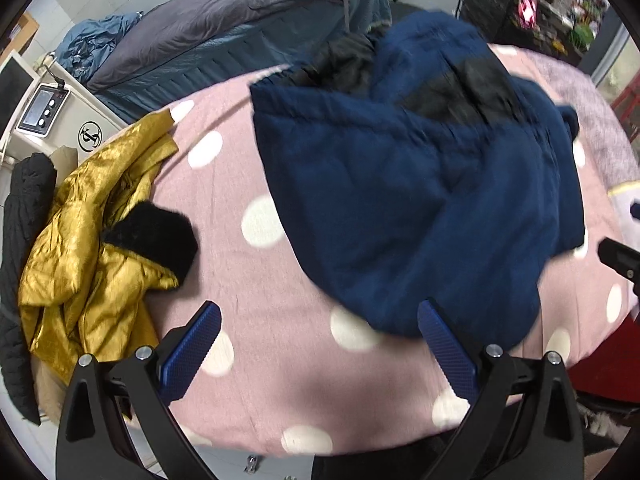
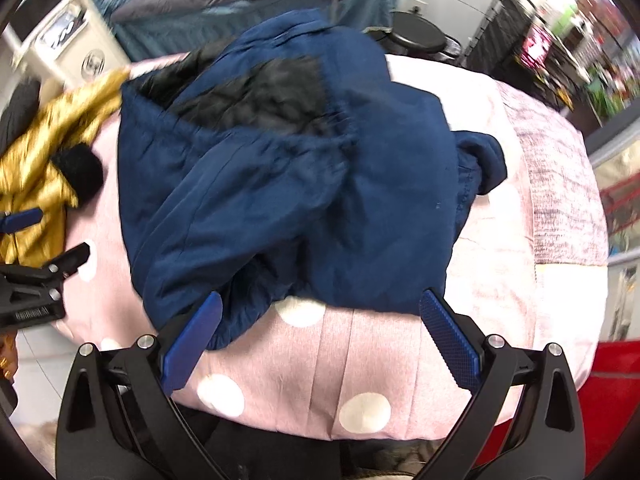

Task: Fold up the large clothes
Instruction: 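Grasp the navy jacket with the right tool while the left tool grasps it too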

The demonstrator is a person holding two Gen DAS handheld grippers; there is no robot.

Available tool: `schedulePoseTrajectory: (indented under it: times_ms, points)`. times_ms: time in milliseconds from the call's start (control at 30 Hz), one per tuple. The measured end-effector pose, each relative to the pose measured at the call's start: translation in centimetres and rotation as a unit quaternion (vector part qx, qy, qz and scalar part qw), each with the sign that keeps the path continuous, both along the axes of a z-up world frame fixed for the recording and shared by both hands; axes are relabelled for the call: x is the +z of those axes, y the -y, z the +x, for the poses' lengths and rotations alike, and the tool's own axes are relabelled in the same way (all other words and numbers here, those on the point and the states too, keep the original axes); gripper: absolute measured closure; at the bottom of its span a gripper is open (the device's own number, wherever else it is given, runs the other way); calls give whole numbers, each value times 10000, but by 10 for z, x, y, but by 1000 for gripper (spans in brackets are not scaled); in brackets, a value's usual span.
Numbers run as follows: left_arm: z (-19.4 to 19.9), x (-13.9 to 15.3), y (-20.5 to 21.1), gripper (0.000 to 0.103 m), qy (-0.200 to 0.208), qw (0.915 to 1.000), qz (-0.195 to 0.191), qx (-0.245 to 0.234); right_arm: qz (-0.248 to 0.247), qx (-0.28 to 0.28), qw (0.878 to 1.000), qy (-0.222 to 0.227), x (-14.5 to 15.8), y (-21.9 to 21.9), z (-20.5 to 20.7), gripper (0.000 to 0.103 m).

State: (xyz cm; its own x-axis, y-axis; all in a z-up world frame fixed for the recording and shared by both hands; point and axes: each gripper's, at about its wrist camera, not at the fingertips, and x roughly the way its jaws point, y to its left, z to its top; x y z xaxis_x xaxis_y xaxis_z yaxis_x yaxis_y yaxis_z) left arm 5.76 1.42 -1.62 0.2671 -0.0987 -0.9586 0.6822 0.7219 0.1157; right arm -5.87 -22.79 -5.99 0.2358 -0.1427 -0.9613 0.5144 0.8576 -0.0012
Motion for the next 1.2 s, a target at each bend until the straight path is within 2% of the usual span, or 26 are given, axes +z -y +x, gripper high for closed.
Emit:
schedulePoseTrajectory:
  times_ms: [133,267,333,400,467,600,700,767,800,867,900,967,1067,1133,1200]
  points:
    - [47,1,8,6,98,9995,-267,-134,106,-454,9988,157,-5,37,-6,5]
    - [99,-11,29,6,149,9976,-523,-430,-73,-1034,9945,179,-20,85,-18,5]
    - [129,-19,43,6,139,9965,-671,-485,46,-1374,9902,223,-29,109,-29,5]
    - [158,-31,60,6,-93,9944,-900,-541,278,-1746,9837,320,-40,134,-41,5]
    - [183,-49,84,6,-444,9926,-966,-584,554,-1984,9779,348,-57,154,-49,5]
    - [202,-98,134,9,-1109,9887,-588,-826,1059,-2098,9706,528,-89,169,-48,5]
    - [201,-125,152,28,-1457,9847,-499,-811,1371,-1924,9705,476,-120,170,-33,7]
    - [199,-131,153,56,-1687,9807,-716,-684,1501,-1917,9691,391,-141,168,-23,25]
    - [198,-130,150,59,-1809,9777,-891,-578,1607,-1951,9668,378,-150,165,-18,30]
    - [194,-124,144,72,-1751,9779,-976,-594,1629,-2010,9650,419,-156,159,-10,54]
    - [189,-118,139,75,-1726,9776,-993,-682,1592,-1953,9669,402,-157,154,-4,58]
    - [184,-109,127,82,-1696,9771,-1059,-730,1337,-1703,9759,267,-152,144,9,81]
    - [171,-83,89,86,-1659,9743,-1372,-669,1245,-1443,9810,357,-138,134,16,91]
    - [154,-59,59,89,-1704,9688,-1699,-595,1387,-1395,9789,552,-127,133,15,93]
    - [137,-33,26,89,-1615,9680,-1855,-491,1508,-1265,9768,841,-108,131,10,94]
